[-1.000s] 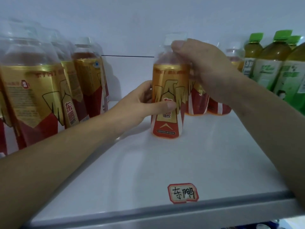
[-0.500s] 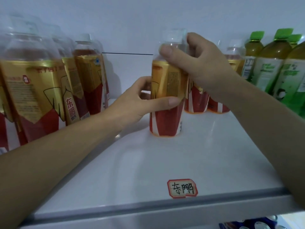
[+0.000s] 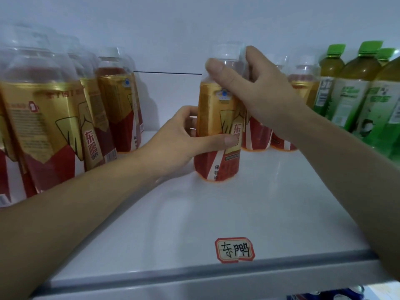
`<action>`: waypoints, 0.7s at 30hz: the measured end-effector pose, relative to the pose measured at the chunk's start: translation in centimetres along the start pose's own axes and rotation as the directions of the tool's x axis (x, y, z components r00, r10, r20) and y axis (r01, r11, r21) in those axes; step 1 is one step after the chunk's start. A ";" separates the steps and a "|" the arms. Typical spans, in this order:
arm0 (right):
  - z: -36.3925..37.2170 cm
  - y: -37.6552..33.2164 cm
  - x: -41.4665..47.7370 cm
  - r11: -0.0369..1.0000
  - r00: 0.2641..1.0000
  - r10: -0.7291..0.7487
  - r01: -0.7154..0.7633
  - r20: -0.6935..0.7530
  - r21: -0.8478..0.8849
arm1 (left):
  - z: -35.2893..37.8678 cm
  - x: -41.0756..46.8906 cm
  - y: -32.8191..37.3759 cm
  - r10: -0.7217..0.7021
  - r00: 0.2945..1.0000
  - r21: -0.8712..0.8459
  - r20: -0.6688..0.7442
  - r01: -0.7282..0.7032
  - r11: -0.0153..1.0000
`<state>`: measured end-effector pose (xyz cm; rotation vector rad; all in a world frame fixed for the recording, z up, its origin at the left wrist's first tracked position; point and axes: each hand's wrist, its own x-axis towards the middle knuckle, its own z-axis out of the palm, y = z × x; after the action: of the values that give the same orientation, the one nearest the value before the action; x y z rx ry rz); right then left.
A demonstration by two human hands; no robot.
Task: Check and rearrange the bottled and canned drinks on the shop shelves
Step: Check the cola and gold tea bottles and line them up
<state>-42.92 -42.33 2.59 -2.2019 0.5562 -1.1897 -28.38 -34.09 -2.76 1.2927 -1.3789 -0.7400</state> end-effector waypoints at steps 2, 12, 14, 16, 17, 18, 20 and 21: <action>0.0 -0.1 -0.1 0.981 0.998 0.047 -0.054 0.039 0.186 | -0.5 0.1 0.0 -0.012 1.000 -0.062 0.008 0.012 0.998; 0.0 0.0 0.0 0.996 0.999 0.025 -0.027 0.026 0.090 | 0.0 0.3 -0.2 -0.019 1.000 -0.047 -0.021 0.018 0.999; -0.2 0.2 0.1 0.989 0.993 0.034 -0.050 0.117 0.139 | -0.7 0.3 -0.2 -0.030 0.999 -0.086 0.023 0.032 0.996; -0.3 0.4 0.2 0.988 0.988 0.009 -0.033 0.155 0.153 | -1.3 0.3 -0.3 -0.030 0.995 -0.070 0.097 0.036 0.997; -0.3 0.4 0.2 0.988 0.990 0.000 -0.022 0.144 0.150 | -1.4 0.2 -0.3 -0.027 0.993 -0.066 0.116 0.035 0.997; -0.1 0.5 0.2 0.991 0.993 -0.004 -0.011 0.115 0.135 | -1.3 0.2 -0.2 -0.026 0.993 -0.066 0.115 0.034 0.997; 0.3 0.5 0.2 0.998 0.999 -0.013 0.011 0.040 0.057 | -0.8 0.1 0.0 -0.016 0.997 -0.066 0.075 0.020 0.998; 0.4 0.5 0.2 1.000 1.000 -0.017 0.017 0.017 0.012 | -0.6 0.1 -0.1 -0.005 0.999 -0.063 0.050 0.008 0.998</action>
<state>-42.48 -42.71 2.24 -2.2090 0.5235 -1.1785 -27.73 -34.08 -2.66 1.2370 -1.3803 -0.8188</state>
